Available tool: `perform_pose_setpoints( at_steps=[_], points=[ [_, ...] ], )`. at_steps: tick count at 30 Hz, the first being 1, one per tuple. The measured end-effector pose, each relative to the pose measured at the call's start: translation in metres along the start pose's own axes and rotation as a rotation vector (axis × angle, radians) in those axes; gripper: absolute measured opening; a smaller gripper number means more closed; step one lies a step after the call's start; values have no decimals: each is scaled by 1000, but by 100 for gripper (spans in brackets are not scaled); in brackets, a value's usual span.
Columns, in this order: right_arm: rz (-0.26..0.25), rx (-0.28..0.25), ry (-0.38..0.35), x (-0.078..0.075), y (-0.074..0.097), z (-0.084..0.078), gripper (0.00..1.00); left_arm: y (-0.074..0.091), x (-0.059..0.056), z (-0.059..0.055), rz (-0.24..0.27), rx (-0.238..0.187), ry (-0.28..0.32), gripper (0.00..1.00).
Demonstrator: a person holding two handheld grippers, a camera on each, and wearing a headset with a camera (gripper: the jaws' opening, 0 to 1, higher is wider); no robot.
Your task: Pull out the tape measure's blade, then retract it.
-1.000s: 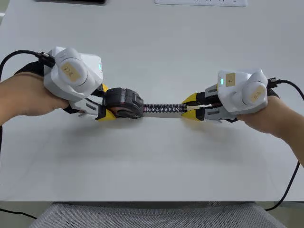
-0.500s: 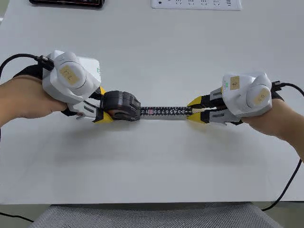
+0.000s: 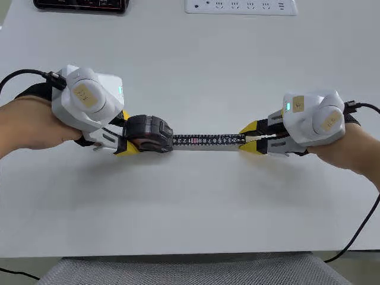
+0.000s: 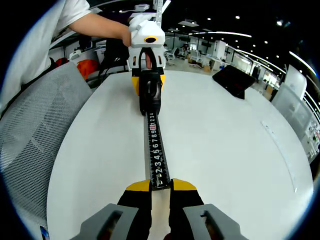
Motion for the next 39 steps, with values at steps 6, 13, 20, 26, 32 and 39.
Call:
perform_pose_setpoints(
  at_steps=[6, 13, 20, 26, 32, 39],
  points=[
    [0, 11, 0, -1, 4, -3, 8, 0, -1, 0, 0, 4, -9, 26],
    [0, 21, -8, -1, 9, -8, 8, 0, 0, 0, -2, 5, -10, 26],
    [-3, 32, -22, 0, 16, -16, 8, 0, 1, 1, -5, 4, -15, 26],
    [-6, 42, -28, 0, 21, -21, 8, 0, 1, 1, -5, 6, -18, 26],
    [-4, 52, -31, 0, 26, -26, 8, 0, 0, 1, -5, 5, -17, 26],
    [-1, 65, -42, 0, 33, -32, 8, 0, 0, 2, -5, 5, -18, 26]
  ],
)
Point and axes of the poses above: the centre of the closed fingertips' face, and the gripper's own axes: y roughly backward along the fingers, x roughly to its left, z roughly out of its top, the point moved 8 cm from there along y, roughly backward along the fingers, and after that the axes turned 6 degrees about z, right-handed, at the moved point
